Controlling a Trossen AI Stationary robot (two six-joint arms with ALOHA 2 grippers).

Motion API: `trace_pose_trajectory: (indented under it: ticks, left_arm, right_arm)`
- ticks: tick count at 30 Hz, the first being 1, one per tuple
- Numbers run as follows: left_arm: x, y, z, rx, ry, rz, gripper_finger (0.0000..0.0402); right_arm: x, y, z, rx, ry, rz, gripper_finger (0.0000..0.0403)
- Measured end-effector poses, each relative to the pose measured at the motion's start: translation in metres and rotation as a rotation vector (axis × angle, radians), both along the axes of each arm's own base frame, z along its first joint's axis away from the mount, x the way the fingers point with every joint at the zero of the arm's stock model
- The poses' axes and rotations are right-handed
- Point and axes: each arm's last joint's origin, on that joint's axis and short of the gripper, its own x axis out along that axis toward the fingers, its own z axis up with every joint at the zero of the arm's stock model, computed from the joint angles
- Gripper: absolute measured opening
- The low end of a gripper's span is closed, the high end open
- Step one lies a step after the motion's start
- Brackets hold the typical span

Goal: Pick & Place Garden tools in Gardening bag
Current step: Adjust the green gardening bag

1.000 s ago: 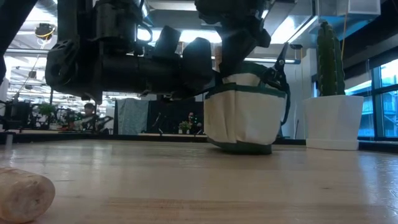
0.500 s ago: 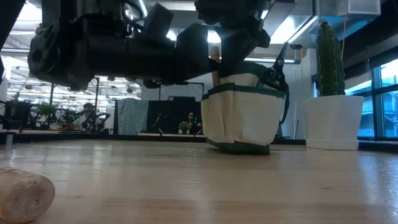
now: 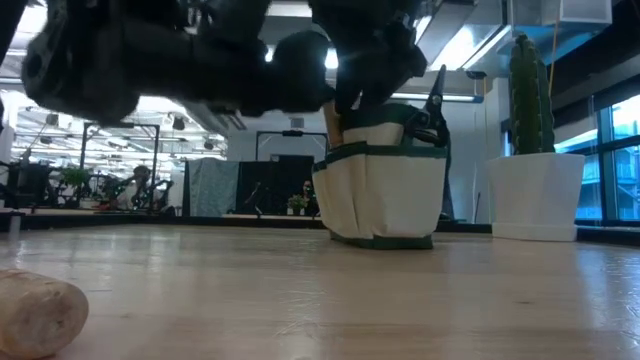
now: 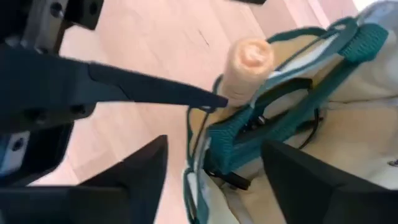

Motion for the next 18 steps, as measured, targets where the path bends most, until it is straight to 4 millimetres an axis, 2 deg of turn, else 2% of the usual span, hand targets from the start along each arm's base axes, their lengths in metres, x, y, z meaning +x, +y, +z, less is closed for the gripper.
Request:
trace_pose_trajectory:
  ticks: [4,10,18]
  left_arm:
    - [-0.006,-0.01,0.013,0.035,0.022,0.016,0.0195]
    - [-0.019,-0.032,0.035,0.084,0.033,-0.035,0.0185]
    - [-0.037,-0.054,0.06,0.119,-0.001,-0.135,0.0182]
  right_arm:
    - [0.001,0.003,0.007,0.001,-0.043,0.045,0.0294]
    - [-0.004,0.012,0.017,0.004,-0.036,0.167,0.0304]
    - [-0.025,0.059,0.022,0.038,0.005,0.391,0.0305]
